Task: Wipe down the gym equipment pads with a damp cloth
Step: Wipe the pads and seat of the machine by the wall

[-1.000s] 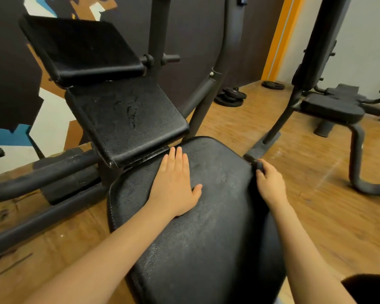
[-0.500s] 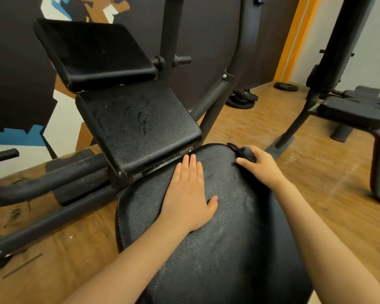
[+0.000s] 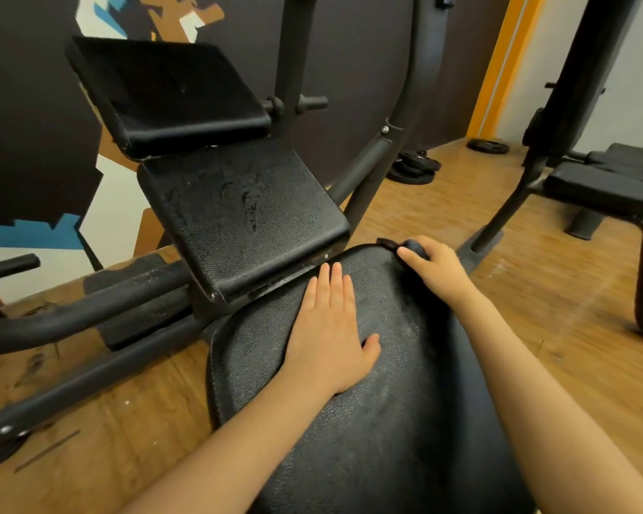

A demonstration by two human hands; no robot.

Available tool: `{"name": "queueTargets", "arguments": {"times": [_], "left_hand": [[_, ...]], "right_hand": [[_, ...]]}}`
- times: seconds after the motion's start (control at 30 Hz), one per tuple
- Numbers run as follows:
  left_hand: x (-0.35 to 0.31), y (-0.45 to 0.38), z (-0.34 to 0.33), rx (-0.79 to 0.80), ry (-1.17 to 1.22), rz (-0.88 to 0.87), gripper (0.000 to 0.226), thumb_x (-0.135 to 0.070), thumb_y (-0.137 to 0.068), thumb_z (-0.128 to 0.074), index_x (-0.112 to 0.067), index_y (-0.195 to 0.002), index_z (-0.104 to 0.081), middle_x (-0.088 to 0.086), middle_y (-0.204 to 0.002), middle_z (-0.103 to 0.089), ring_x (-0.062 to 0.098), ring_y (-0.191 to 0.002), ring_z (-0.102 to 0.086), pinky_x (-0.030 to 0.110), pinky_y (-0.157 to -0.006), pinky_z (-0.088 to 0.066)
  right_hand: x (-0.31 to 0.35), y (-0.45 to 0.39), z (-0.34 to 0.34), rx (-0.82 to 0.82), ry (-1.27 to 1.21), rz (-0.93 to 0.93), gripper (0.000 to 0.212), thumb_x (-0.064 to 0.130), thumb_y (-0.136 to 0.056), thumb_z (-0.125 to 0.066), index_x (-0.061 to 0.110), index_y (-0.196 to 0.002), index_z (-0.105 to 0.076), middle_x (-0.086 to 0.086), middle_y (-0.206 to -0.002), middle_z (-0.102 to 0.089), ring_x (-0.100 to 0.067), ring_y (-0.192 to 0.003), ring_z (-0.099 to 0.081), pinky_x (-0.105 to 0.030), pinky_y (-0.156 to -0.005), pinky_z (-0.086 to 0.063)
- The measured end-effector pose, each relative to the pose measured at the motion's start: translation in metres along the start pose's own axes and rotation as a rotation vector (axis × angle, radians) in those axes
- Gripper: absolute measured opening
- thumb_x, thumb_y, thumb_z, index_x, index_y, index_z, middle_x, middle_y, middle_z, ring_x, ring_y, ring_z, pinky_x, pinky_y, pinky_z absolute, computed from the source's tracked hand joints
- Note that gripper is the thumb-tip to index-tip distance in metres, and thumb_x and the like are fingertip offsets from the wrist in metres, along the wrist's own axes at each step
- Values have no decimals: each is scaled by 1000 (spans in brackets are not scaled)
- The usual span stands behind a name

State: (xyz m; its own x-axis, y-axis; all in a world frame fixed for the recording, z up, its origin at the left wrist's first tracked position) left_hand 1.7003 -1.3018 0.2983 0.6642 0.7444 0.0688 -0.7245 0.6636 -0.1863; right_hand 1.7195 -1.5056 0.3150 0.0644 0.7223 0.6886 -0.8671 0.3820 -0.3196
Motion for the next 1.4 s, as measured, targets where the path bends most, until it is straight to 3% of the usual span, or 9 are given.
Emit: {"name": "queueTargets", "arguments": {"times": [0.1,0.27,0.33,0.43,0.63,0.87,1.0,1.23,1.4], "left_hand": [[0,0,0,-5,7,-3,88,-56,-94,-27,3,-149,8,25,-156,14,34,-145,15,45,-119,5],[0,-1,-1,-5,9,3,88,-56,-94,-27,3,-149,8,24,-156,15,34,-145,16,45,-119,6],[-1,-1,0,-6,6,5,88,-57,-94,-27,3,-149,8,24,-156,15,34,-145,16,45,-119,7],[-1,-1,0,-5,0,10,89,-57,-93,-27,3,-149,8,24,-156,14,34,-145,15,45,-119,7],[0,-1,0,7,3,3,89,-58,-94,-26,2,-149,8,23,-157,14,32,-145,16,44,-119,6],[-2,-1,1,-15,20,2,89,-57,-93,-29,2,-150,6,23,-157,13,32,-145,15,43,-119,7],[-3,-1,3,-12,9,4,89,-58,-93,-30,2,-150,5,23,-157,12,32,-145,14,43,-119,7],[-2,-1,0,1,3,-1,89,-58,-93,-28,1,-150,5,22,-157,11,33,-146,12,44,-119,4],[-2,-1,-1,-2,-5,1,89,-58,-92,-29,1,-150,5,22,-157,11,33,-146,12,43,-119,4]], "right_hand": [[-30,30,20,-42,-43,-94,27,21,-94,-51,7,-71,-52,-4,-67,-48,-17,-71,-43,-30,-61,-30],[-47,39,30,-46,-83,-166,31,13,-98,-42,-14,-92,-57,-32,-97,-60,-41,-95,-53,-32,-74,-37],[-31,22,19,21,-37,-126,24,12,-97,-44,-4,-88,-59,-20,-90,-62,-29,-88,-54,-26,-71,-35],[-16,7,7,62,4,-47,18,12,-94,-50,5,-104,-63,-8,-99,-63,-19,-97,-54,-26,-80,-36],[-32,48,26,-6,-64,-35,38,5,-80,-69,12,-117,-62,7,-110,-59,-8,-108,-51,-9,-88,-30],[-29,30,25,32,45,-45,33,7,-77,-72,7,-110,-65,-2,-101,-62,-10,-99,-52,-14,-78,-31],[-18,10,12,60,-13,-28,37,7,-76,-73,10,-112,-64,3,-102,-60,-10,-103,-52,-15,-85,-32],[-71,79,50,-32,-90,-267,35,7,-78,-72,9,-112,-63,-5,-104,-63,-14,-101,-54,-21,-86,-35],[-68,76,48,-55,29,-290,33,9,-78,-72,4,-109,-63,-10,-103,-64,-19,-100,-55,-27,-84,-38]]}}
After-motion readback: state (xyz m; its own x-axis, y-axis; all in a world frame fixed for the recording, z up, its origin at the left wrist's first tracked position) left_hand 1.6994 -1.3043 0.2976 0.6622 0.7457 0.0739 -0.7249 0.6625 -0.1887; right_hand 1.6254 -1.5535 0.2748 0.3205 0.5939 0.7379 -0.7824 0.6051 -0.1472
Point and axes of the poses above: each hand's wrist, its own y-axis away from the middle knuckle, its own z-axis out of the back of the hand, x = y × z, the point moved 5 cm from there along -y, towards the middle knuckle
